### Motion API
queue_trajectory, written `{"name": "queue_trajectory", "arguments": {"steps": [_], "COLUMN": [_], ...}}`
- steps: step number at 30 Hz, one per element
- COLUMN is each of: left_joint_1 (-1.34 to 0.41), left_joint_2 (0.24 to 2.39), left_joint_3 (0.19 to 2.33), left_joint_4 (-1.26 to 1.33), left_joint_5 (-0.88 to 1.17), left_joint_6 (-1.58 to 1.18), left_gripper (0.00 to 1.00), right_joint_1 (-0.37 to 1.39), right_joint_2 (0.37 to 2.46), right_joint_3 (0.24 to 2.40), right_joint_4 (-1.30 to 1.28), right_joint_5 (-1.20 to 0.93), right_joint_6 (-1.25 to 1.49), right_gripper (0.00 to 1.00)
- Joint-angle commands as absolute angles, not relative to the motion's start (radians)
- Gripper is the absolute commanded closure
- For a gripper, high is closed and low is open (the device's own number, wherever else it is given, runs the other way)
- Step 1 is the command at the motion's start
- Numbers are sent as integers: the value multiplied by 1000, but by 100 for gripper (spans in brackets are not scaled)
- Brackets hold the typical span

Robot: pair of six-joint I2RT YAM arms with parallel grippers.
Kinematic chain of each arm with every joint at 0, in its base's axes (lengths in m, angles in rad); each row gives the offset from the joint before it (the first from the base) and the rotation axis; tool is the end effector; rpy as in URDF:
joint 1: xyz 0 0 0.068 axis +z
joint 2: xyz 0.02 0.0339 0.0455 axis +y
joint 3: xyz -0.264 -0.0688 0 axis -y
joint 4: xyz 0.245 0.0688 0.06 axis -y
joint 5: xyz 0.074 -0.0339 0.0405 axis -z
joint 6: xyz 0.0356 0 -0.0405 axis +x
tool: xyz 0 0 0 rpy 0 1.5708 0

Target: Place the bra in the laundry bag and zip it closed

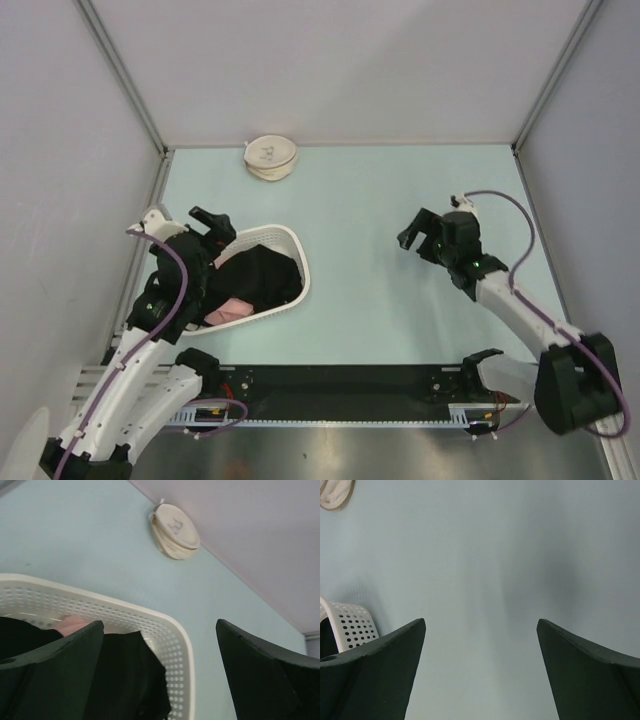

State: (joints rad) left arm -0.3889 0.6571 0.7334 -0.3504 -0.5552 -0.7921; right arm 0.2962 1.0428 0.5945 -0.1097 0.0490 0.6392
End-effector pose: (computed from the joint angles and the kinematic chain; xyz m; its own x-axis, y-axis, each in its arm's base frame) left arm 0.1469 -0.0399 0.3250 -0.0710 -0.6246 -0.7777 -0.2818 0.7605 -0.5850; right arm 0.2174 0.0645 0.2314 -0.5567 0.4531 -0.6963 0.1000 0.8686 0.4853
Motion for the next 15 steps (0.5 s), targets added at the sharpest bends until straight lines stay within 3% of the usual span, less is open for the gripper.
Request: {"name": "queue_trajectory", "arguments": {"steps": [1,7,13,15], "left_joint_1": [-338,-188,-63,-45], "left_joint_2": [641,799,1221,1369], "left_joint_3": [790,877,1125,1271], "left_joint_4": [-425,-336,-264,-270], "left_joint_5": [-521,-89,173,234], "left_joint_6": [-590,-472,-472,-486], "left_gripper": [0,0,0,0], "right_joint_1": [379,429,445,448], "right_joint_2": [1253,1599,1879,1902], "right_joint_3": [840,1150,1565,1571], "right_joint_4": [-8,48,-406,-429], "right_joint_5": [11,-34,-41,-54], "right_joint_6": [516,554,521,488], "right_gripper": [0,0,0,0]}}
